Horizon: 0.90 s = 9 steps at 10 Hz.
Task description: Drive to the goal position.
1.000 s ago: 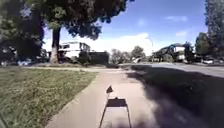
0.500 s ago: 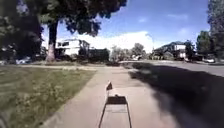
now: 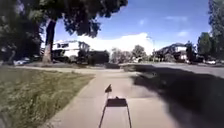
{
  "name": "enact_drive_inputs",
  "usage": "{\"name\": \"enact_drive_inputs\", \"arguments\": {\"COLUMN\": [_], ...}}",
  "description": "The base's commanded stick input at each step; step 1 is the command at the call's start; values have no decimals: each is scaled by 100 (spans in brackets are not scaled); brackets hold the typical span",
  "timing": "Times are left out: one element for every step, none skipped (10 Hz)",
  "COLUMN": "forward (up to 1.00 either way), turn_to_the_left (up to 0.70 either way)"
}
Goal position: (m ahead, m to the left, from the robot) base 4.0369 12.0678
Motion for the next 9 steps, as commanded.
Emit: {"name": "enact_drive_inputs", "arguments": {"forward": [100,100,100,100,100,100,100,100,100], "turn_to_the_left": [0,0,0,0,0,0,0,0,0]}}
